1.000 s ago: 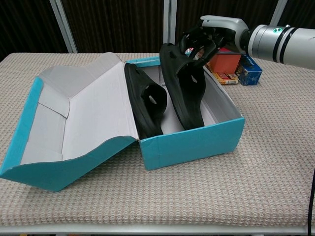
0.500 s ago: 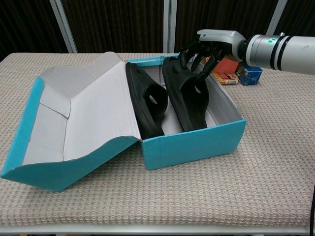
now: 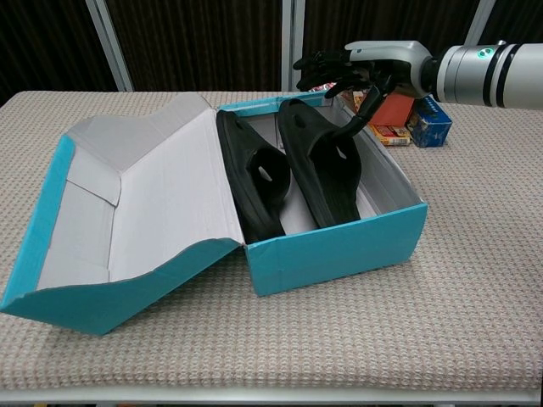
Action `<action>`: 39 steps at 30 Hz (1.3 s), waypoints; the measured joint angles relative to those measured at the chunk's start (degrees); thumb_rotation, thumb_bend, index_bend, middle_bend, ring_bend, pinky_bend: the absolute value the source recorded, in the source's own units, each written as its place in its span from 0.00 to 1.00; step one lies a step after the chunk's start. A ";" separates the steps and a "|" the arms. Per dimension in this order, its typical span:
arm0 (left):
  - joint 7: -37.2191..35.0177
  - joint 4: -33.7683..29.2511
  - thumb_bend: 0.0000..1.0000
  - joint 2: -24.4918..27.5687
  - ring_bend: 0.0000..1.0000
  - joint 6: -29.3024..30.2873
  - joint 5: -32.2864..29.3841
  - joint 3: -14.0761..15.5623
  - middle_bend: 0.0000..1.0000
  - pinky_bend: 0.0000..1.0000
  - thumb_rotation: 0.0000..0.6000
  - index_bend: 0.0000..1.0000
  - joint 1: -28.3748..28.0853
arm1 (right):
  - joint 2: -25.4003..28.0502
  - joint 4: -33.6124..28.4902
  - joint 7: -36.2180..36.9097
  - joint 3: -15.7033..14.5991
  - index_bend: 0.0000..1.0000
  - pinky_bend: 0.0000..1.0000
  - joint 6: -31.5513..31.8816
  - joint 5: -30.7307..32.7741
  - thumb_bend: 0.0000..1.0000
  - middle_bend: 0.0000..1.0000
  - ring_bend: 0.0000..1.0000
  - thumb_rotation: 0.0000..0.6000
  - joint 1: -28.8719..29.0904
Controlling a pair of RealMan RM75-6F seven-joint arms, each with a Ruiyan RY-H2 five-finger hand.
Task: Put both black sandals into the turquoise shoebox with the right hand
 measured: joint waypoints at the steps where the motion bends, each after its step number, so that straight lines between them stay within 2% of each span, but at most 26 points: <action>1: -0.02 -0.09 0.13 0.04 0.00 0.06 0.06 0.01 0.10 0.06 1.00 0.07 0.01 | 0.22 -0.38 -0.17 -0.01 0.00 0.09 0.03 0.06 0.00 0.09 0.00 1.00 -0.01; 6: -0.31 -0.57 0.13 0.30 0.00 0.44 0.38 0.11 0.10 0.06 1.00 0.07 0.12 | 2.49 -3.92 -0.91 0.21 0.00 0.09 0.71 0.47 0.00 0.09 0.00 1.00 -0.18; 10: -0.47 -0.86 0.13 0.37 0.00 0.97 0.92 0.19 0.10 0.06 1.00 0.07 0.19 | 5.85 -9.10 -1.14 0.82 0.00 0.12 1.86 0.91 0.00 0.11 0.00 1.00 -0.44; 16: -0.62 -0.87 0.13 0.13 0.00 1.41 1.44 0.29 0.10 0.06 1.00 0.07 0.23 | 13.22 -21.12 0.33 1.45 0.00 0.13 4.07 0.69 0.09 0.13 0.00 1.00 -0.88; 21: -0.95 -0.77 0.13 0.11 0.00 1.57 1.41 0.17 0.10 0.06 1.00 0.07 0.22 | 17.92 -29.01 5.92 0.03 0.00 0.14 4.22 -1.33 0.13 0.13 0.00 1.00 -0.71; 27: -1.37 -0.71 0.13 0.28 0.00 1.74 1.32 0.23 0.10 0.06 1.00 0.07 0.40 | 15.62 -27.91 9.09 -1.85 0.00 0.14 1.31 -1.90 0.25 0.14 0.00 1.00 -0.04; 33: -1.70 -0.60 0.13 0.42 0.00 1.75 1.09 0.20 0.10 0.06 1.00 0.07 0.52 | 11.87 -23.96 10.92 -3.34 0.00 0.14 -0.85 -2.35 0.26 0.14 0.00 1.00 0.85; 39: -1.63 -0.92 0.13 0.64 0.00 2.12 1.27 0.17 0.10 0.06 1.00 0.07 0.61 | 11.59 -23.27 10.73 -3.85 0.00 0.15 -0.66 -2.45 0.26 0.14 0.00 1.00 1.11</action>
